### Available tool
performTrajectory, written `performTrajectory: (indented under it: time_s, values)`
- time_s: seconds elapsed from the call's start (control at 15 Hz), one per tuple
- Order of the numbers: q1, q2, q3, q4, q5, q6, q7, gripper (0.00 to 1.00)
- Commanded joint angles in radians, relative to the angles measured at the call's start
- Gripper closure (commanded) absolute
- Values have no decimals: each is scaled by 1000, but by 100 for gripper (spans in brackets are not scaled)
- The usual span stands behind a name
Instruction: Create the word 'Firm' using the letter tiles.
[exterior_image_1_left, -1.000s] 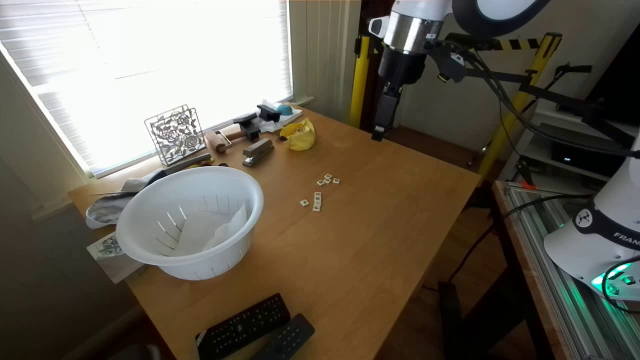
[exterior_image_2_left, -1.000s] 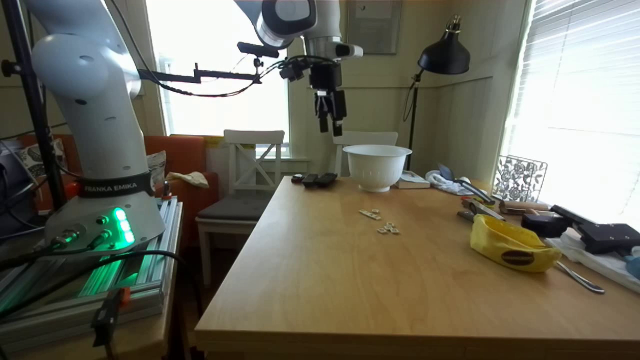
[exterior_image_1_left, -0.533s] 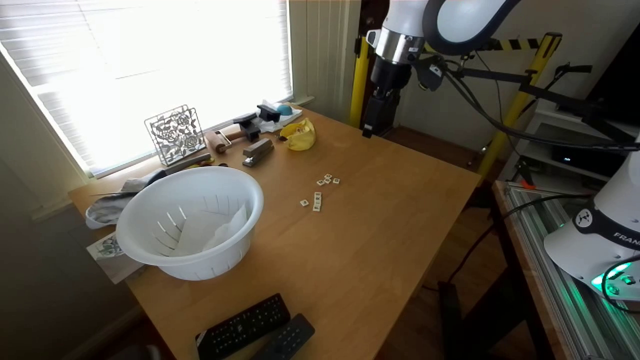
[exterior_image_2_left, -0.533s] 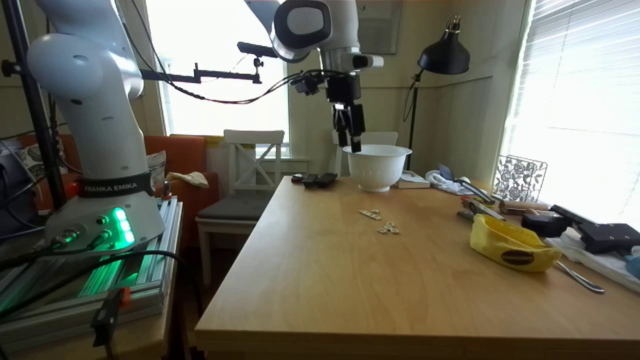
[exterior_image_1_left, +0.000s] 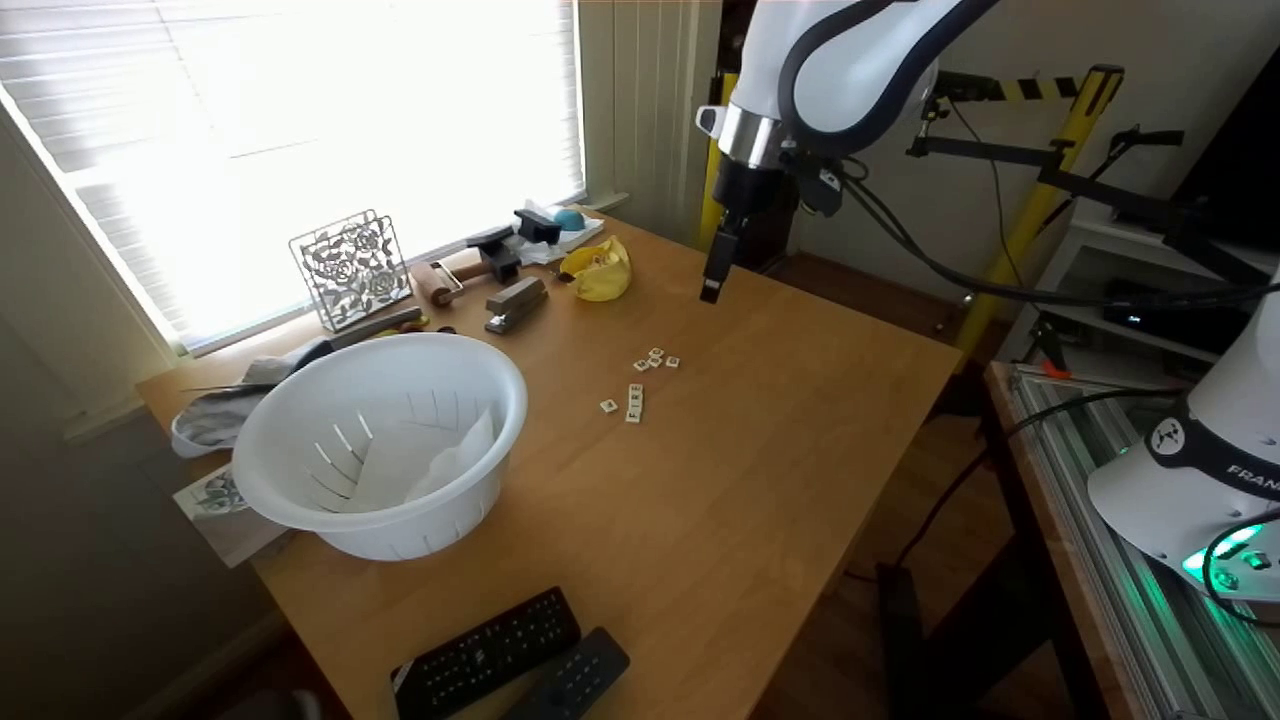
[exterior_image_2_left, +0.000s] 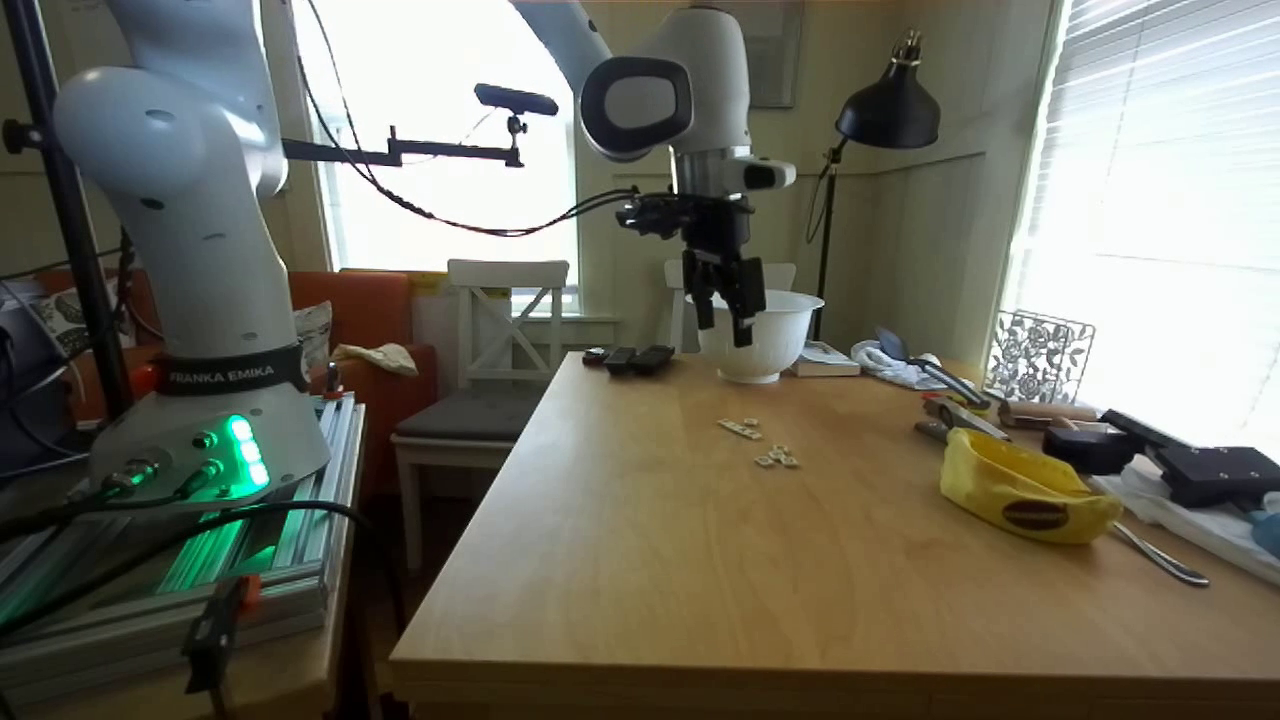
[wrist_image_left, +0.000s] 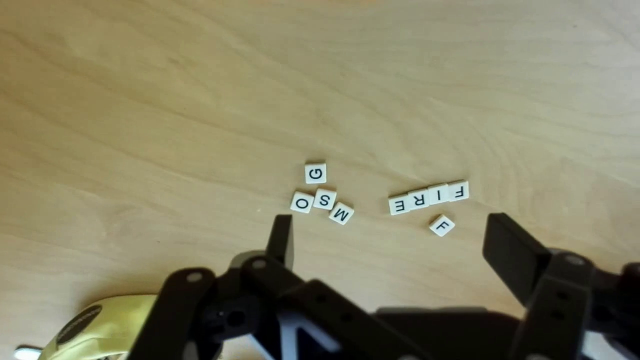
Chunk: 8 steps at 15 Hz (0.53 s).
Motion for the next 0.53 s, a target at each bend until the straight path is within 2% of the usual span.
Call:
performTrajectory:
  time_s: [0.0,0.2,0.47]
  values:
    - [-36,92,38,72,81,-7,-124,32]
    - [-58,149,59,108,78,-11,-144,56]
    - [-82,218,93,156,74,-12,-133,82]
